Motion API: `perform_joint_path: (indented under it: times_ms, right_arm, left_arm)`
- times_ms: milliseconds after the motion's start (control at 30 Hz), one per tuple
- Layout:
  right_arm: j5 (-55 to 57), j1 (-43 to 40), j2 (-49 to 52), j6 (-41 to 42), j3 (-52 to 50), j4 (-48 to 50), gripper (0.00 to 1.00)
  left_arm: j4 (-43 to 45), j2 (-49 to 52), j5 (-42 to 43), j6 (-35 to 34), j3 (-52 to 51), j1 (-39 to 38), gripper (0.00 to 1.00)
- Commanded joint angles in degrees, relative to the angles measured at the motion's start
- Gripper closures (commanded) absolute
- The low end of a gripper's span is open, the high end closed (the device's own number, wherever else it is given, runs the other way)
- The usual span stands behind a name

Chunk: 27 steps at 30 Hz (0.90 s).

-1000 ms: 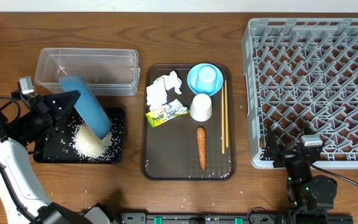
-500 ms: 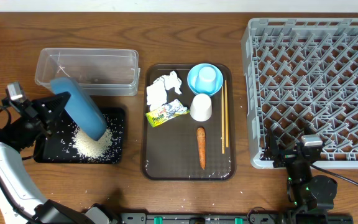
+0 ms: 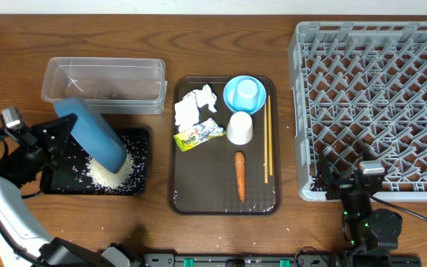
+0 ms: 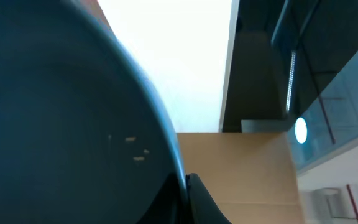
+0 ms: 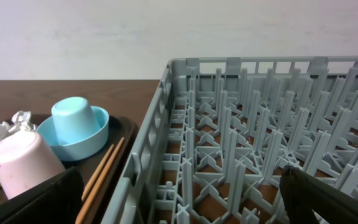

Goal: Sort waste into correct bins and load items into the dishwasher rack
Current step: 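Tilt the blue plate with the left gripper to pour rice onto the black tray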

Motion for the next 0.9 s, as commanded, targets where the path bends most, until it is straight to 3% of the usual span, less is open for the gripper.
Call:
perform_joint_path:
  times_ms: [0,267,400,500,867]
  right_arm:
    - [0.3,-1.0,0.0,-0.7,-0.1,-0.2,0.01]
    - [0.3,-1.0,0.0,-0.7,-0.1,-0.2,0.01]
    - [0.3,-1.0,0.0,-0.7,-0.1,-0.2,0.01]
    - [0.3,-1.0,0.0,-0.7,-0.1,-0.2,0.01]
    - [0.3,-1.0,0.0,-0.7,-0.1,-0.2,0.01]
  left_arm:
    - [-1.1,0.2,2.4,1.5,-0.1,0.2,0.94]
    - [-7.8,-3.2,0.3,5.4,-0.1,-1.3,0.94]
    - [-10.5,-7.8,-3.3,10.9,-0.1,-4.9,0.94]
    - [-13.2,-12.2,-13.0,10.9,-0.1,-10.7,0.94]
    - [-15.3,-23.7,-31.6,13.1,-0.1,-38.4,0.94]
